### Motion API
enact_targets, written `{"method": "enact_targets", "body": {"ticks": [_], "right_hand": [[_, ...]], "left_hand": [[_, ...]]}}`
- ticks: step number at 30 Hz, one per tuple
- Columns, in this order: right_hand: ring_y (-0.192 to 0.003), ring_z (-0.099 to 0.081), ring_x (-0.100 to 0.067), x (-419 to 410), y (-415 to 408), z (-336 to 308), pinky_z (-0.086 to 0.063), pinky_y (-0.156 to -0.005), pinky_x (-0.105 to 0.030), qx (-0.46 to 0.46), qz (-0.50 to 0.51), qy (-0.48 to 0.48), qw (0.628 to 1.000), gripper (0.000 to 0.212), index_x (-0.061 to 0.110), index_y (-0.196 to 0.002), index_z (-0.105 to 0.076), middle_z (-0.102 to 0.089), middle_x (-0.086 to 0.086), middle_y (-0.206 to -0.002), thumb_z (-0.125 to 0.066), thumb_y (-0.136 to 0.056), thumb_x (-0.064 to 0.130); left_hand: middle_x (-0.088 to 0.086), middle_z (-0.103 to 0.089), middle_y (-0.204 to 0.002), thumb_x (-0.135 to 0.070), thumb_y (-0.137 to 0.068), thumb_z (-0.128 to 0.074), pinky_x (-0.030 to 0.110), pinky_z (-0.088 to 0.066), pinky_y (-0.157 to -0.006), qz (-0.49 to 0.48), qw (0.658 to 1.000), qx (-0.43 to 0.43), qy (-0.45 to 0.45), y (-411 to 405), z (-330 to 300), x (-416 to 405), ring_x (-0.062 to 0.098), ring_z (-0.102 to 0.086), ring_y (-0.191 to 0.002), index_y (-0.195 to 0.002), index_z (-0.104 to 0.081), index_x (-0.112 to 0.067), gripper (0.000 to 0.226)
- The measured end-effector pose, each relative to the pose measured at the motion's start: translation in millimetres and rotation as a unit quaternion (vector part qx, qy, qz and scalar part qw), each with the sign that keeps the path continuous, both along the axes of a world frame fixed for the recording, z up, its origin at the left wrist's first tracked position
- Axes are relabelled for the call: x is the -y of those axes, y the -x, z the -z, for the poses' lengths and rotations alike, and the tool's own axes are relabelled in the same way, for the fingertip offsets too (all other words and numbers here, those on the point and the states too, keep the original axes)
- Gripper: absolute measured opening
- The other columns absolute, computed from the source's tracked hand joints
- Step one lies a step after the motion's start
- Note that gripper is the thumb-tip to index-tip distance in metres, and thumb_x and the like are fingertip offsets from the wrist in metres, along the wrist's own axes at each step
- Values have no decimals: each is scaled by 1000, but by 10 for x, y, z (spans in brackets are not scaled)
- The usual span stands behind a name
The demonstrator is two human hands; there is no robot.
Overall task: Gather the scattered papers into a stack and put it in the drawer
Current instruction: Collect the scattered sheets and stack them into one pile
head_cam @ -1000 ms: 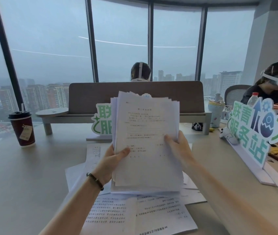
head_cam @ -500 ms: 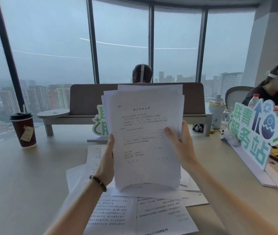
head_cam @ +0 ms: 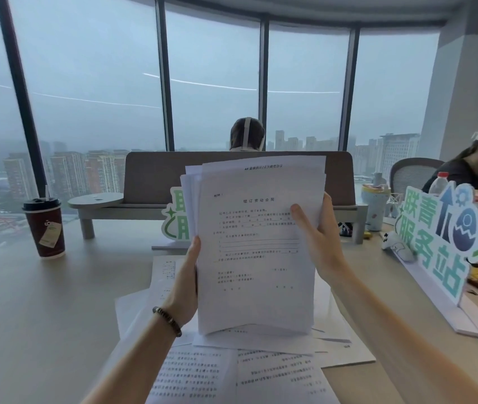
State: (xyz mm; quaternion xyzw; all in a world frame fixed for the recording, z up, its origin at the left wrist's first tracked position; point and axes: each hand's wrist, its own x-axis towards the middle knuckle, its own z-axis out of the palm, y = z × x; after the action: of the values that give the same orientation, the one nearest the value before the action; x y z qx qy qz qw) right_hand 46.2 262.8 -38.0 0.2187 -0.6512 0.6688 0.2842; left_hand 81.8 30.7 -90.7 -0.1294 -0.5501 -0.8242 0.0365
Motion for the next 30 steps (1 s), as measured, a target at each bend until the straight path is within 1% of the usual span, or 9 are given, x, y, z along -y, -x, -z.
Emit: {"method": "enact_targets", "body": {"ticks": [7,12,14,16,18,20,24,27,30], "right_hand": [[-100,-67,-5,4,-40,161,-60,-85,-38,21,48,-54,997,51,32,-132,-37,-64,21,-110,-69,-92,27],[-110,-60,-4,-6,-68,-58,-53,-83,-19,-23,81,-87,993,98,46,-149,-8,-57,10,-127,-76,-84,17],[-121,-56,-15,-10,-99,-190,-52,-93,-28,-55,87,-95,990,109,54,-149,-2,-49,1,-142,-78,-81,15],[-132,-49,-26,-18,-137,-322,-47,-104,-49,-90,98,-108,985,112,62,-146,-2,-41,0,-152,-79,-80,15],[-137,-43,-29,-24,-186,-430,-41,-108,-56,-113,118,-141,977,107,65,-145,-4,-39,14,-152,-78,-82,20],[-139,-38,-22,-35,-213,-489,-37,-109,-47,-119,135,-184,966,96,64,-145,-11,-38,25,-141,-75,-86,25],[-109,-44,-9,-43,-196,-493,-36,-94,-27,-103,192,-234,948,64,46,-143,-40,-43,6,-120,-71,-89,29],[-102,-46,-7,-38,-175,-450,-41,-93,-30,-114,220,-244,938,53,39,-136,-50,-47,3,-115,-71,-88,29],[-106,-47,-7,-54,-153,-420,-44,-96,-33,-118,208,-232,943,54,41,-138,-48,-48,5,-117,-70,-90,30]], "left_hand": [[-3,-67,-129,-76,-86,-38,48,-47,-103,-81,991,-68,84,-93,43,-46,20,-61,-123,-126,-63,-30,66],[-4,-69,-119,-80,-83,-40,41,-47,-96,-127,983,-87,103,-67,80,-53,20,-63,-115,-105,-68,-26,64],[-9,-69,-125,-65,-90,-32,42,-48,-101,-122,986,-85,82,-82,64,-87,13,-62,-120,-113,-68,-37,51],[-11,-68,-126,-64,-92,-29,46,-47,-105,-115,987,-85,77,-95,57,-107,12,-62,-121,-113,-68,-43,48],[-10,-67,-128,-75,-88,-33,50,-46,-106,-119,985,-88,83,-98,50,-102,13,-61,-123,-114,-67,-47,51],[-9,-67,-128,-79,-82,-37,50,-47,-105,-121,985,-89,87,-88,65,-92,14,-61,-123,-116,-67,-46,56],[1,-75,-112,-85,-70,-52,48,-57,-88,-132,976,-112,132,-88,98,-61,23,-70,-105,-106,-75,-30,69],[9,-76,-101,-62,-70,-74,59,-56,-84,-143,973,-97,152,-80,117,-55,31,-72,-95,-100,-77,-21,51],[6,-77,-101,-48,-70,-76,56,-57,-86,-140,976,-71,151,-75,111,-62,27,-73,-94,-102,-76,-20,43]]}}
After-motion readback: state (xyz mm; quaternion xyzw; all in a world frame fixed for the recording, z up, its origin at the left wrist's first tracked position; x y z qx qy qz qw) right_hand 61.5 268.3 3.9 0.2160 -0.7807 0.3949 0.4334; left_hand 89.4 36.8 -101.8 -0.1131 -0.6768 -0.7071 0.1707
